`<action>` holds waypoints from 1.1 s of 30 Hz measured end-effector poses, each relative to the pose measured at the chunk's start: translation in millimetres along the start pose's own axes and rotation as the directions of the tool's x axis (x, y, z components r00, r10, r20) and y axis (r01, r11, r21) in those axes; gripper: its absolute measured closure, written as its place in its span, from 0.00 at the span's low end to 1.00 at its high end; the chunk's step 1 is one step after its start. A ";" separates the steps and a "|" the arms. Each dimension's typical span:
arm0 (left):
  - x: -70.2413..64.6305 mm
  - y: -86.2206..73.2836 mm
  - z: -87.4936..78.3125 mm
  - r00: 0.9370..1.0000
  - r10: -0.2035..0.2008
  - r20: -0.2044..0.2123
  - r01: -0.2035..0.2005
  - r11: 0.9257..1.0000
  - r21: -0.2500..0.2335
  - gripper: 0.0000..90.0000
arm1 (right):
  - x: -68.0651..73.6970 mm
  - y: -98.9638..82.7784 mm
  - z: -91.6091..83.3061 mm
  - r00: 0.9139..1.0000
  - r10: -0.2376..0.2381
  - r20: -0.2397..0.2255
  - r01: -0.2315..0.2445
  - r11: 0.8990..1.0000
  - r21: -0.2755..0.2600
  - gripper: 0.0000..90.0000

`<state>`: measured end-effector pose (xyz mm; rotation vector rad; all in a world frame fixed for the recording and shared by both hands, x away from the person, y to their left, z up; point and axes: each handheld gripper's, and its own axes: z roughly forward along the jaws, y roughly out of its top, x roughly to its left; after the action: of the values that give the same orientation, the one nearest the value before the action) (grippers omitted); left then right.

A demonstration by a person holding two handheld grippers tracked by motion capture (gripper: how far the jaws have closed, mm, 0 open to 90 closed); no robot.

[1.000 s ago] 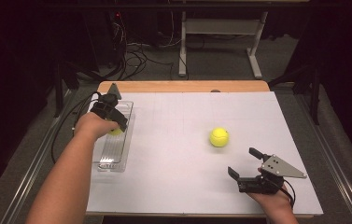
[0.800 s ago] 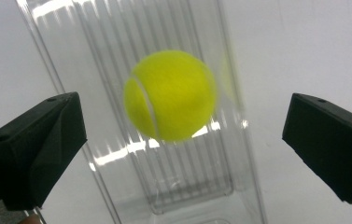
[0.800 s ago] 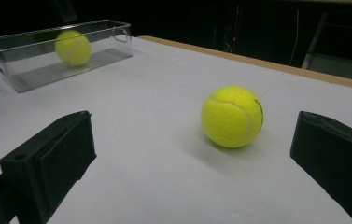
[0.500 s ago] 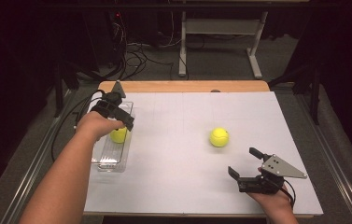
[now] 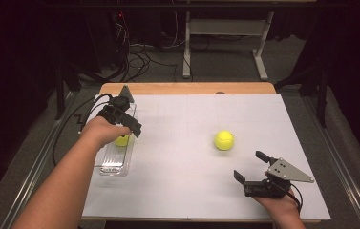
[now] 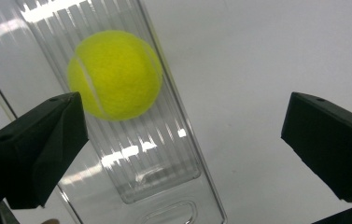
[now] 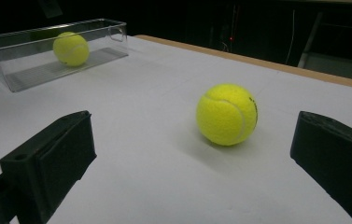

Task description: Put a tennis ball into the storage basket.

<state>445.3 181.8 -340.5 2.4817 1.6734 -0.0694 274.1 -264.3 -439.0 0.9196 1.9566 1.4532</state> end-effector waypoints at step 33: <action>-44.6 -18.7 5.0 0.988 0.152 0.021 -0.151 0.988 -0.031 0.03 | 3.4 0.0 0.2 1.000 -0.013 0.001 0.013 1.000 0.007 0.00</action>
<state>411.4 147.1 -341.9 2.5664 1.4607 -0.0563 272.1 -261.5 -439.1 0.9093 1.9650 1.4392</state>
